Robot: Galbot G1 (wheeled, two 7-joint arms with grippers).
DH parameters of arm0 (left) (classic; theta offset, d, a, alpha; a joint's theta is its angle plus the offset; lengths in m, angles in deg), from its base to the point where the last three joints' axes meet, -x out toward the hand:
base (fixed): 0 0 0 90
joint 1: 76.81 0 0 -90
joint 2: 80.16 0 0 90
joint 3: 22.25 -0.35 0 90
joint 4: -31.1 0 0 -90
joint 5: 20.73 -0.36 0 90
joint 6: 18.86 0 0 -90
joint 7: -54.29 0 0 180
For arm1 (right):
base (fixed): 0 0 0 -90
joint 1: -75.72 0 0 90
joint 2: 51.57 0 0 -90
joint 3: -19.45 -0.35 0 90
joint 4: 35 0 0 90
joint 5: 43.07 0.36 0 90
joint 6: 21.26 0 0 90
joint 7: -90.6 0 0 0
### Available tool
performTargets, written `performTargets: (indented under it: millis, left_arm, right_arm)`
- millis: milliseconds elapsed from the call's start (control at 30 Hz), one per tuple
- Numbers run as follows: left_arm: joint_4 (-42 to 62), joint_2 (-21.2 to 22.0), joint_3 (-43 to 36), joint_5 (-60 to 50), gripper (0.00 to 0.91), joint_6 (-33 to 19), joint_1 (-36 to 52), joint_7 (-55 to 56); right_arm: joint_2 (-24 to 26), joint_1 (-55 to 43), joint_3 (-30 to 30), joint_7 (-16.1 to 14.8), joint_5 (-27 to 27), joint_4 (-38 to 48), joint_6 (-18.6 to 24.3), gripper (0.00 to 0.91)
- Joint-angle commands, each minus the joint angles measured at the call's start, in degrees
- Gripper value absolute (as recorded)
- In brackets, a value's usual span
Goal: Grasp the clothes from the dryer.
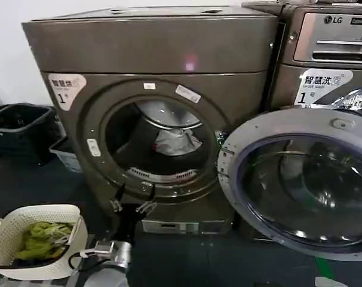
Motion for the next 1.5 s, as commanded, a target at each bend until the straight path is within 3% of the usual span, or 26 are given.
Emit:
performTargets:
  millis: [33,1500]
  left_arm:
    - [0.01,-0.10,-0.06,0.01,0.907,0.00,0.02,-0.03]
    - [0.24,-0.03,-0.50,0.08,0.907,-0.03,0.47,-0.07]
  right_arm:
    - [-0.04,0.05,-0.09,-0.02,0.02,-0.01,-0.01,0.907]
    - [-0.13,0.96,-1.39,0.11,0.24,0.34,-0.24,0.907]
